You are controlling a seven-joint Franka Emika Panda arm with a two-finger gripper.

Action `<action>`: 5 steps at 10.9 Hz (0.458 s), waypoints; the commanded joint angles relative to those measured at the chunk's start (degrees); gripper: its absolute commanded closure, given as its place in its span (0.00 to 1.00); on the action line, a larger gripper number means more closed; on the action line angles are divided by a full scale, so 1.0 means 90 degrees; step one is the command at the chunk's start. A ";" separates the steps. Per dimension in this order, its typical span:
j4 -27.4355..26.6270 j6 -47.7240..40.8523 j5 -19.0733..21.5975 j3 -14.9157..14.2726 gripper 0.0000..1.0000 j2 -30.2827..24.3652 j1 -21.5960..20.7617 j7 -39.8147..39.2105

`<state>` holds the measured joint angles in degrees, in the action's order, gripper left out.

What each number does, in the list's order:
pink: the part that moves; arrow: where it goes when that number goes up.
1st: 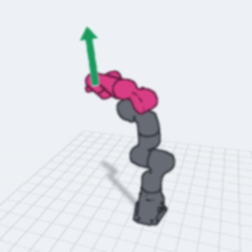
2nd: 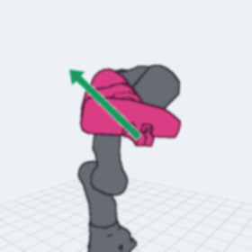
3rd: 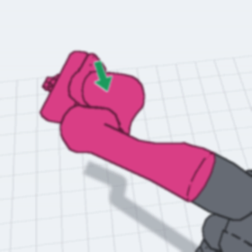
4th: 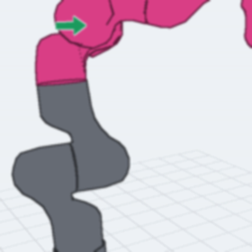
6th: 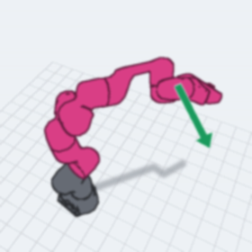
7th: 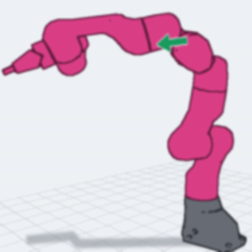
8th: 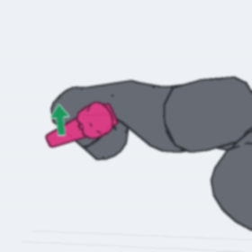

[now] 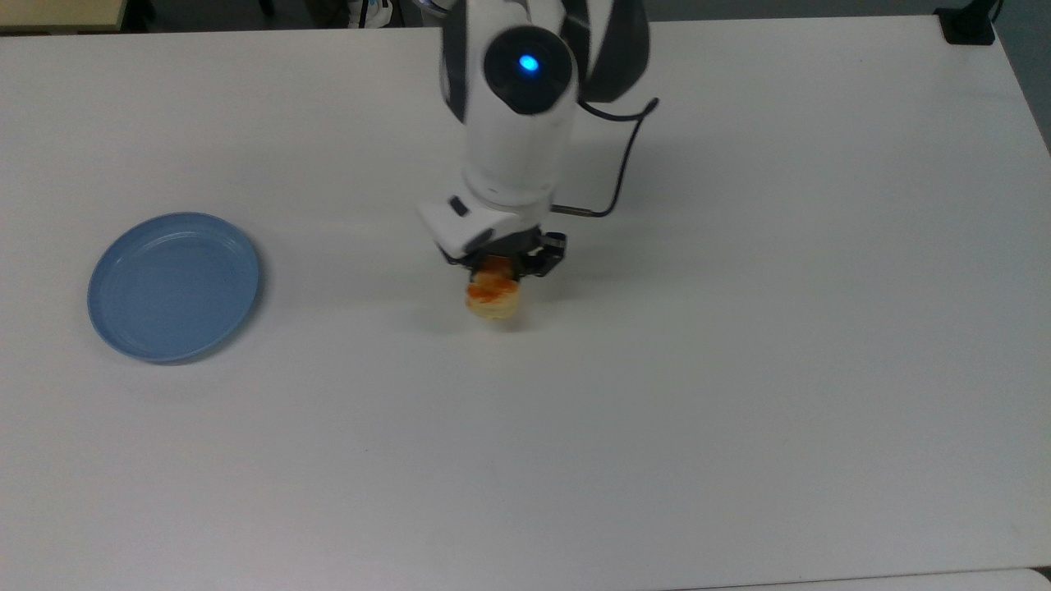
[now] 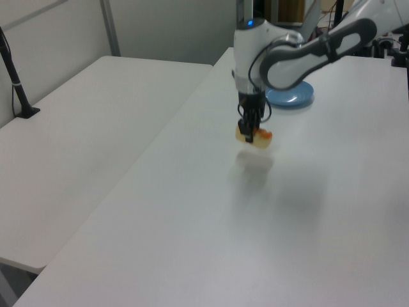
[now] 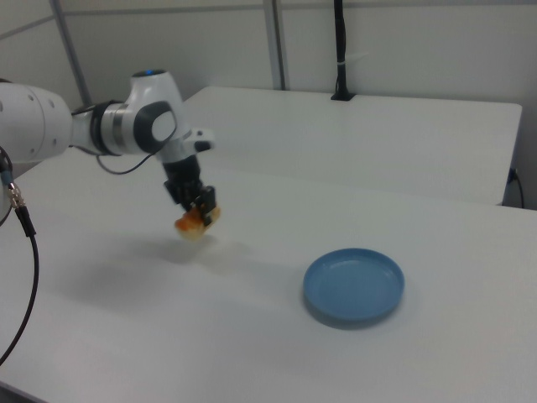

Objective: Put the bread onto the plate
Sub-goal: 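Carry the bread roll to the blue plate and lower it onto it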

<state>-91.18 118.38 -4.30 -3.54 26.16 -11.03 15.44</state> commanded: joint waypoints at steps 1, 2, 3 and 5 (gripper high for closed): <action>0.0267 -0.0010 -0.0001 -0.0465 0.47 -0.0162 0.0665 -0.0726; 0.0268 0.0039 -0.0049 -0.0486 0.47 -0.0094 0.1055 -0.1058; 0.0277 0.0185 -0.0050 -0.0515 0.46 -0.0016 0.1465 -0.1380; 0.0277 0.0944 -0.0040 -0.0768 0.46 0.0149 0.1897 -0.1520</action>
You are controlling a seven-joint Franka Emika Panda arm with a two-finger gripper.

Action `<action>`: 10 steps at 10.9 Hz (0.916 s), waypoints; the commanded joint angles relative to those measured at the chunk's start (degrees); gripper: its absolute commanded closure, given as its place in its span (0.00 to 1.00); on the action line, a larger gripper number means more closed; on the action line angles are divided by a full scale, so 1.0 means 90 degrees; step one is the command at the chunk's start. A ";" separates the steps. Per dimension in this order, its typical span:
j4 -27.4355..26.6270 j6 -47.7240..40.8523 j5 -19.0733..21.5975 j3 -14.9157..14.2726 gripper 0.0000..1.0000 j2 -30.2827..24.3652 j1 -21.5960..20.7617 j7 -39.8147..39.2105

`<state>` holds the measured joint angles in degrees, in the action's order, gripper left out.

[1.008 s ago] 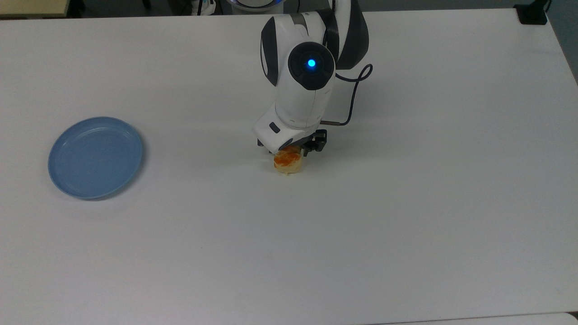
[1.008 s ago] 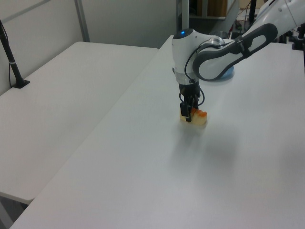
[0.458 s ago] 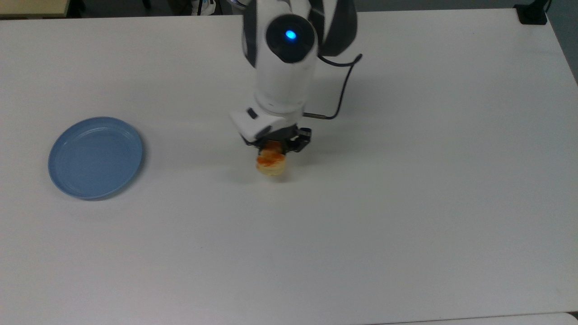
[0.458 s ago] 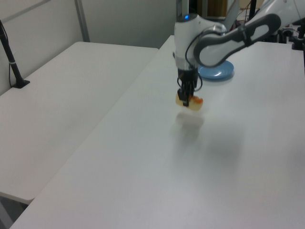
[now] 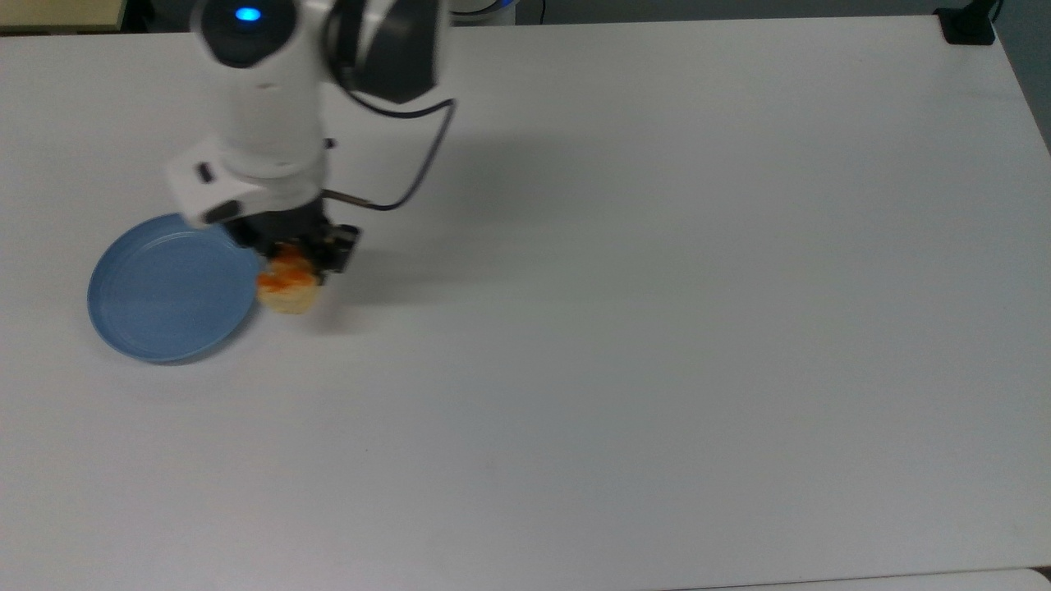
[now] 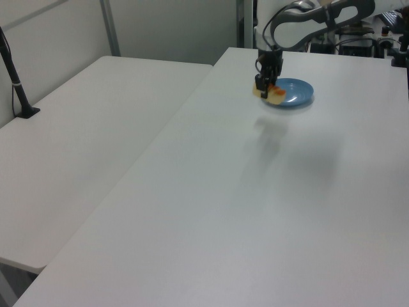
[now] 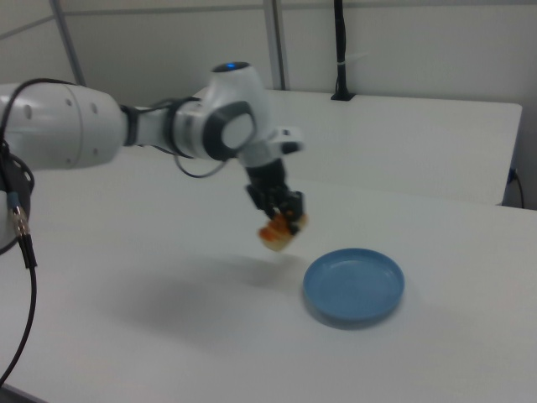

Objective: Put the bread onto the plate
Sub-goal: 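Carry the bread roll to the blue plate and lower it onto it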

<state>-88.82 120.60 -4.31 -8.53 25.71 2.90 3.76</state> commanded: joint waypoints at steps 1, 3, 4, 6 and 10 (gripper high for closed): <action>0.0016 0.1010 -0.0039 -0.0233 0.46 0.0355 0.0574 -0.0212; 0.0016 0.1548 -0.0039 -0.0233 0.42 0.0667 0.0849 -0.0154; 0.0016 0.1580 -0.0049 -0.0233 0.35 0.0775 0.0840 -0.0154; -0.0033 0.1570 -0.0088 -0.0214 0.18 0.0815 0.0753 -0.0144; -0.0033 0.1483 -0.0049 -0.0224 0.00 0.0408 0.0684 -0.0144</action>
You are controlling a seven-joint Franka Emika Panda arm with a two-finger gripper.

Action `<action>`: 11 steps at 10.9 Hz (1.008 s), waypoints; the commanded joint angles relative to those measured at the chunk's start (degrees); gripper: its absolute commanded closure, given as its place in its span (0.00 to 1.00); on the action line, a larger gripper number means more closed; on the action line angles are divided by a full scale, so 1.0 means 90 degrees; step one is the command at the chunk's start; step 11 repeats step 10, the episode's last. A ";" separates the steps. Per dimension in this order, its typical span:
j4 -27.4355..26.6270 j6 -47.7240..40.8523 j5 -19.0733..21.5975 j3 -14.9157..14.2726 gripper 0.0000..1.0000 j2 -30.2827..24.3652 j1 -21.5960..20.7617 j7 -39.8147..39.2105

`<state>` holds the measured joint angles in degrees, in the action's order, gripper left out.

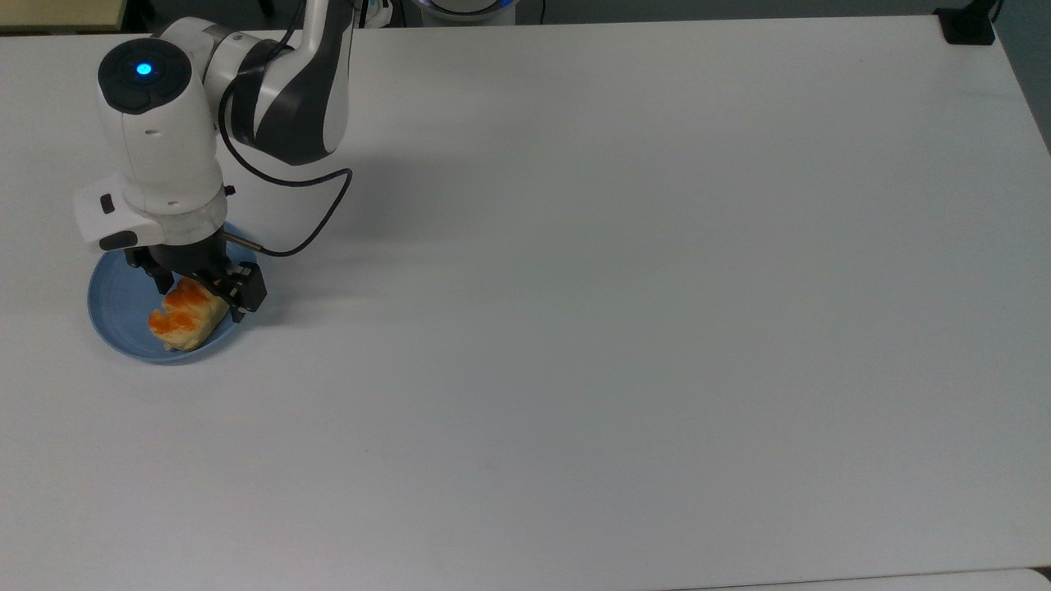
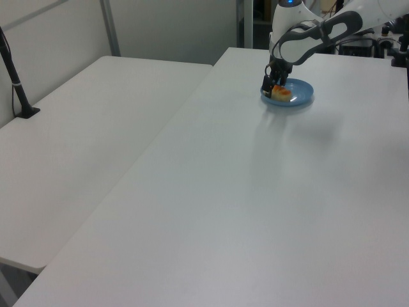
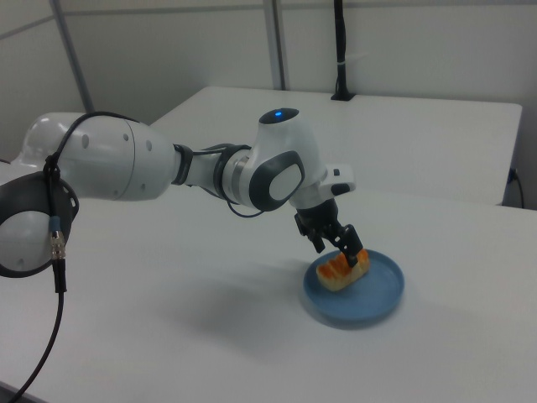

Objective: Put the bread onto the plate
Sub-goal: 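Carry the bread roll to the blue plate and lower it onto it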

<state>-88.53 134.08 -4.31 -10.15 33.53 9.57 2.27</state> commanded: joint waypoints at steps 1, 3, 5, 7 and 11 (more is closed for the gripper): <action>-0.0192 -0.0286 -0.0020 -0.0044 0.00 -0.0918 -0.0115 0.0031; -0.0232 -0.1931 -0.0039 0.0014 0.00 -0.1691 -0.0621 0.0022; -0.0242 -0.3562 -0.0049 0.0150 0.00 -0.2336 -0.1119 0.0012; -0.0241 -0.4251 -0.0010 0.0599 0.00 -0.2815 -0.1345 0.0031; -0.0222 -0.4839 0.0020 0.0581 0.00 -0.3168 -0.1776 0.0002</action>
